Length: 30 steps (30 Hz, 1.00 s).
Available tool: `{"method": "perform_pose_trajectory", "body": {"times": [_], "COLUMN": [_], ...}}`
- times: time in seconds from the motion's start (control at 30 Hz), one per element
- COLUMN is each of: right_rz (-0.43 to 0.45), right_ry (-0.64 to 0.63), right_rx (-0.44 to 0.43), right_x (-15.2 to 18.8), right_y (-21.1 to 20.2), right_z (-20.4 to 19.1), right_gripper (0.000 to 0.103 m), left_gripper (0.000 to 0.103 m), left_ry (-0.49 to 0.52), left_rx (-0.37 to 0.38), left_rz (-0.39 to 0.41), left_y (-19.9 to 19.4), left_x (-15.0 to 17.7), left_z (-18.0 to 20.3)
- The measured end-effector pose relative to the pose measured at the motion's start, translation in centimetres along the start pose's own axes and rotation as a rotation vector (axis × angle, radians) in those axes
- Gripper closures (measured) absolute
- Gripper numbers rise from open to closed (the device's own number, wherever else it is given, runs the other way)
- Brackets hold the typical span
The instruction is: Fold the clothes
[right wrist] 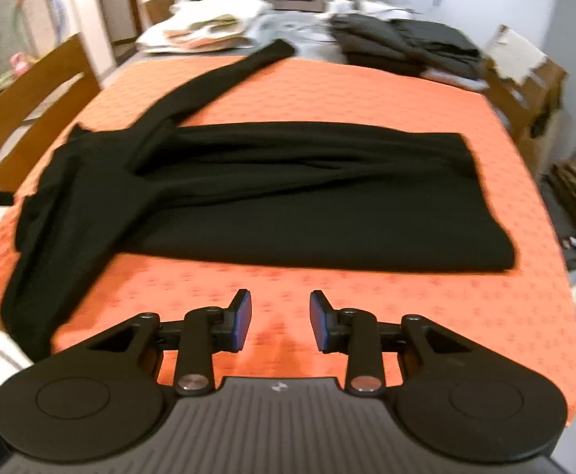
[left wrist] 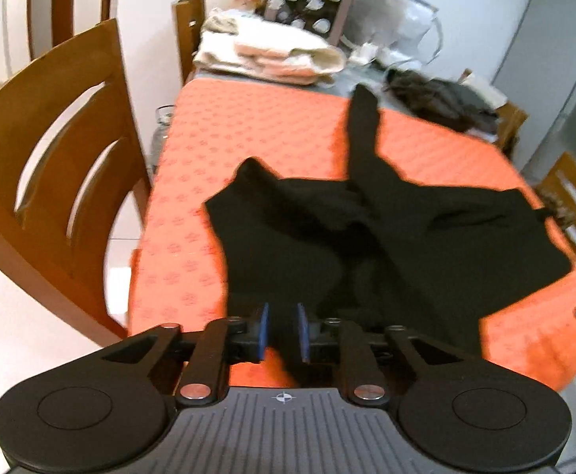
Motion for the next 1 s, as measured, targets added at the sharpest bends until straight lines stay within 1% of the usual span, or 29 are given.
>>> {"method": "perform_pose_trajectory", "body": {"times": [0.03, 0.07, 0.13, 0.2, 0.23, 0.37, 0.43, 0.57, 0.67, 0.87, 1.0], "right_rz": [0.002, 0.004, 0.008, 0.011, 0.011, 0.010, 0.002, -0.025, -0.049, -0.078, -0.069], "right_ry": [0.012, 0.024, 0.044, 0.056, 0.059, 0.080, 0.095, 0.083, 0.065, 0.041, 0.024], "right_rx": [0.014, 0.025, 0.041, 0.056, 0.062, 0.065, 0.047, -0.006, -0.046, -0.146, -0.195], "right_x": [-0.1, -0.3, -0.9, -1.6, -2.1, -3.8, -4.7, -6.1, -6.9, -7.8, -8.2], "right_y": [-0.1, -0.1, 0.2, 0.6, 0.9, 2.3, 3.2, 5.8, 7.8, 11.2, 12.1], "right_z": [1.1, 2.2, 4.5, 7.0, 8.3, 13.6, 16.2, 20.0, 22.3, 24.3, 24.9], "right_gripper": [0.066, 0.066, 0.066, 0.066, 0.066, 0.066, 0.065, 0.065, 0.065, 0.065, 0.065], "left_gripper": [0.072, 0.070, 0.060, 0.057, 0.057, 0.056, 0.052, 0.049, 0.049, 0.049, 0.049], "left_ry": [-0.004, -0.006, -0.004, -0.006, -0.007, -0.013, -0.006, 0.013, 0.002, -0.035, -0.060], "left_rx": [0.024, 0.047, 0.084, 0.101, 0.104, 0.067, 0.054, -0.018, -0.110, -0.270, -0.349], "left_rz": [0.005, 0.008, 0.009, -0.001, -0.007, -0.022, -0.016, -0.024, -0.035, -0.041, -0.051], "left_y": [-0.4, -0.8, -0.9, -0.6, -0.4, 0.6, 0.7, 2.3, 3.8, 5.8, 6.5], "left_x": [0.1, 0.2, 0.4, 0.7, 0.9, 1.2, 1.1, 0.9, 1.1, 1.9, 2.2], "left_z": [0.5, 1.1, 2.6, 4.1, 4.9, 8.1, 10.0, 13.7, 15.9, 18.5, 19.2]}}
Point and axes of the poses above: each gripper's, at about its wrist camera, not at the fingertips, and y roughly the way its jaws point, z to its right, x to its underside, the point moved 1 cm from there along y, roughly the way its jaws point, and after that the axes turned 6 degrees about -z, right-handed, at the moved point
